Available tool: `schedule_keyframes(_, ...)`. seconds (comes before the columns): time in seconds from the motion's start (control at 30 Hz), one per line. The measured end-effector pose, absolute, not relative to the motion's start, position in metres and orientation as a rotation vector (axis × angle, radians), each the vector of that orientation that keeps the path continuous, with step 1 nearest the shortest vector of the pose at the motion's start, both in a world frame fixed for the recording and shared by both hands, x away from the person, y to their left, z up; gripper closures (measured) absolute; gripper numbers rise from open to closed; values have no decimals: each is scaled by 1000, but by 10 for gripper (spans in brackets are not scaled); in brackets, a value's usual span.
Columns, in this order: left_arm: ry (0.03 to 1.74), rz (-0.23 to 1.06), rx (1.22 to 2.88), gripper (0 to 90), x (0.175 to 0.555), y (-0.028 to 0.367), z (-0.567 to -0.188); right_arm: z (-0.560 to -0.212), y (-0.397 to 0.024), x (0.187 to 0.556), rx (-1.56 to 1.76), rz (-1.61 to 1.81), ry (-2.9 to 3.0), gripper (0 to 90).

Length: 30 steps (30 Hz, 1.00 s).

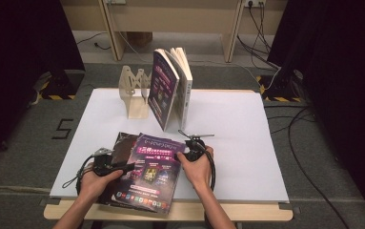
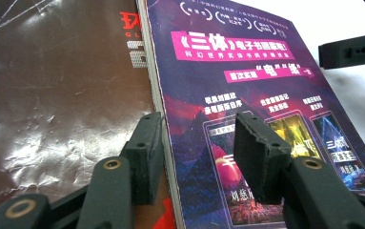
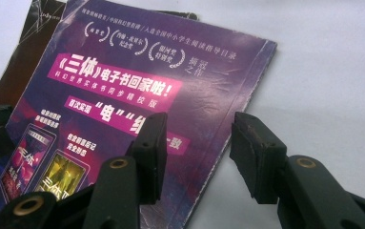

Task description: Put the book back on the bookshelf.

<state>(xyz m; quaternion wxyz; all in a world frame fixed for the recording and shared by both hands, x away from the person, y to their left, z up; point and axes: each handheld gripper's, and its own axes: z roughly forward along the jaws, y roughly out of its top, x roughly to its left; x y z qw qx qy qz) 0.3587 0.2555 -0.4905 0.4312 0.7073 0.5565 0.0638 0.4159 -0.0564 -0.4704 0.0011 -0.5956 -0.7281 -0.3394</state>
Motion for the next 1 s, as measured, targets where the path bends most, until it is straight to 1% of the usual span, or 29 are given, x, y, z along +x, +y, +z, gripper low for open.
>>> schedule_keyframes(0.27, 1374, 181, 1802, 566, 357, 254, -489, -475, -57, 417, -1881, -1067, -2246, 549)
schedule_keyframes(0.4, 1364, 169, 1814, 588, 355, 253, -490, -475, -57, 419, -1896, -1070, -2246, 549)
schedule_keyframes(0.67, 1361, 179, 1819, 589, 354, 252, -490, -476, -63, 436, -1955, -1131, -2202, 515)
schedule_keyframes(1.0, 1357, 180, 1830, 589, 354, 251, -489, -474, -63, 460, -1980, -1148, -2181, 507)
